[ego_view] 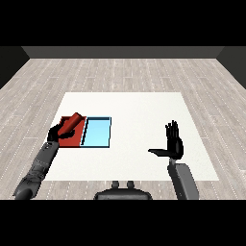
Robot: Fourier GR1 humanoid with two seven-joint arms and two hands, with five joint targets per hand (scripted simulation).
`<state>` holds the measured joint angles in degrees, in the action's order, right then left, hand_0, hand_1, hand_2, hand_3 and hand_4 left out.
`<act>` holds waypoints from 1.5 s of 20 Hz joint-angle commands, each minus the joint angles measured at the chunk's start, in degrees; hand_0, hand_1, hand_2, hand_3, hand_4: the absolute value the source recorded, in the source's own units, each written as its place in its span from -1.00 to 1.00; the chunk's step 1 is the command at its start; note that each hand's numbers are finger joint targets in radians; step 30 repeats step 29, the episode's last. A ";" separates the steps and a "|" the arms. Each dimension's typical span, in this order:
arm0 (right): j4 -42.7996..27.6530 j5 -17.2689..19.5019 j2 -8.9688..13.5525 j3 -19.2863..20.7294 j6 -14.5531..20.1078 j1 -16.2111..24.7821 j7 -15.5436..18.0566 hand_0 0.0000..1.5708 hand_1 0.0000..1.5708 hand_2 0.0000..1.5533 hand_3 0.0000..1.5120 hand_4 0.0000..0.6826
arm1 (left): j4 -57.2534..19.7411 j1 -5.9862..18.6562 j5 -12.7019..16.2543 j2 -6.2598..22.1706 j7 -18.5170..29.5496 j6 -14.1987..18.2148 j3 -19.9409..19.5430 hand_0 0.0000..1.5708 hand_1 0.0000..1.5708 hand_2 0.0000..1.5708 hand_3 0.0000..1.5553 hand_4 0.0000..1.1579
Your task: Pick the red can and put it in the red box
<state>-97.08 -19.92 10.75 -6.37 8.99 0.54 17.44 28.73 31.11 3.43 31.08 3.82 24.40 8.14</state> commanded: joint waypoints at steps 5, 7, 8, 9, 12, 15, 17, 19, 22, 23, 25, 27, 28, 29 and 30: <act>6.88 0.88 -1.26 1.58 0.04 -4.65 2.63 -1.00 -1.00 -1.00 -1.00 -1.00 | -18.80 5.59 -2.73 -4.03 0.61 -3.30 -0.17 0.42 0.42 0.33 -1.00 0.12; 7.64 1.27 -0.93 2.01 0.53 -6.58 1.75 -1.00 -1.00 -1.00 -1.00 -1.00 | -19.31 4.49 -3.67 -4.96 4.80 -7.47 0.92 -0.67 -0.67 -0.27 -0.36 0.11; 7.62 1.00 -1.77 1.06 0.03 -6.29 1.76 -1.00 -1.00 -1.00 -1.00 -1.00 | -21.33 5.55 -4.78 -3.64 3.34 -9.10 1.67 -1.00 -1.00 -1.00 -1.00 -0.03; 8.89 0.43 -1.32 1.05 -2.71 -3.70 4.71 -1.00 -1.00 -1.00 -1.00 -1.00 | -22.47 7.43 -7.13 -2.86 0.47 -9.64 3.88 -1.00 -1.00 -1.00 -1.00 -0.66; 7.26 -0.19 -0.58 2.41 -2.14 -3.74 3.18 -1.00 -1.00 -1.00 -1.00 -1.00 | -25.07 10.30 -5.86 -3.32 -0.41 -7.03 1.52 -1.00 -1.00 -1.00 -1.00 -1.00; 9.16 0.53 -2.14 1.45 -2.17 -4.83 4.87 -1.00 -1.00 -1.00 -1.00 -1.00 | -18.90 7.95 2.78 -0.68 10.43 -8.48 -7.09 -1.00 -1.00 -1.00 -1.00 -1.00; 6.41 -0.10 -1.26 1.01 -3.26 -3.63 4.03 -1.00 -1.00 -1.00 -1.00 -1.00 | -13.27 9.70 8.84 -2.83 16.42 -11.26 -12.74 -1.00 -1.00 -1.00 -1.00 -1.00; 8.65 -1.23 -1.36 2.09 -4.43 -3.78 5.18 -1.00 -1.00 -1.00 -1.00 -1.00 | -9.69 8.66 11.75 -3.70 23.55 -15.04 -15.36 0.30 0.30 0.22 -1.00 -1.00; 6.64 -0.68 -0.95 1.28 -4.28 -4.13 4.12 -1.00 -1.00 -1.00 -1.00 -1.00 | -2.90 8.66 17.91 -9.12 31.54 -23.02 -19.58 -1.00 -1.00 -1.00 -1.00 -1.00; 7.60 -0.30 -0.99 0.77 -4.70 -3.69 4.40 -1.00 -1.00 -1.00 -1.00 -1.00 | -1.47 7.71 19.98 -10.53 33.53 -25.79 -20.91 -1.00 -1.00 -1.00 -1.00 -1.00; 8.15 0.37 -0.70 1.36 -3.72 -3.96 4.27 -1.00 -1.00 -1.00 -1.00 -1.00 | 2.41 5.28 21.98 -14.47 38.12 -29.32 -21.30 -1.00 -1.00 -1.00 -1.00 -1.00; 8.60 0.03 0.48 1.23 -6.16 -5.10 4.61 -1.00 -1.00 -1.00 -1.00 -1.00 | 6.80 2.61 22.40 -17.26 39.71 -32.84 -19.67 -1.00 -1.00 -1.00 -1.00 -1.00; 9.18 0.67 0.53 0.85 -6.78 -3.78 6.03 -1.00 -1.00 -1.00 -1.00 -1.00 | 9.11 1.35 20.80 -20.65 39.51 -32.11 -16.77 -1.00 -1.00 -1.00 -1.00 -1.00; 9.60 1.74 0.24 0.52 -5.64 -5.05 5.35 -1.00 -1.00 -1.00 -1.00 -1.00 | 13.22 -2.02 21.45 -17.76 39.09 -33.87 -16.90 -1.00 -1.00 -1.00 -1.00 -1.00; 9.60 1.74 0.24 0.52 -5.64 -5.05 5.35 -1.00 -1.00 -1.00 -1.00 -1.00 | 13.22 -2.02 21.45 -17.76 39.09 -33.87 -16.90 -1.00 -1.00 -1.00 -1.00 -1.00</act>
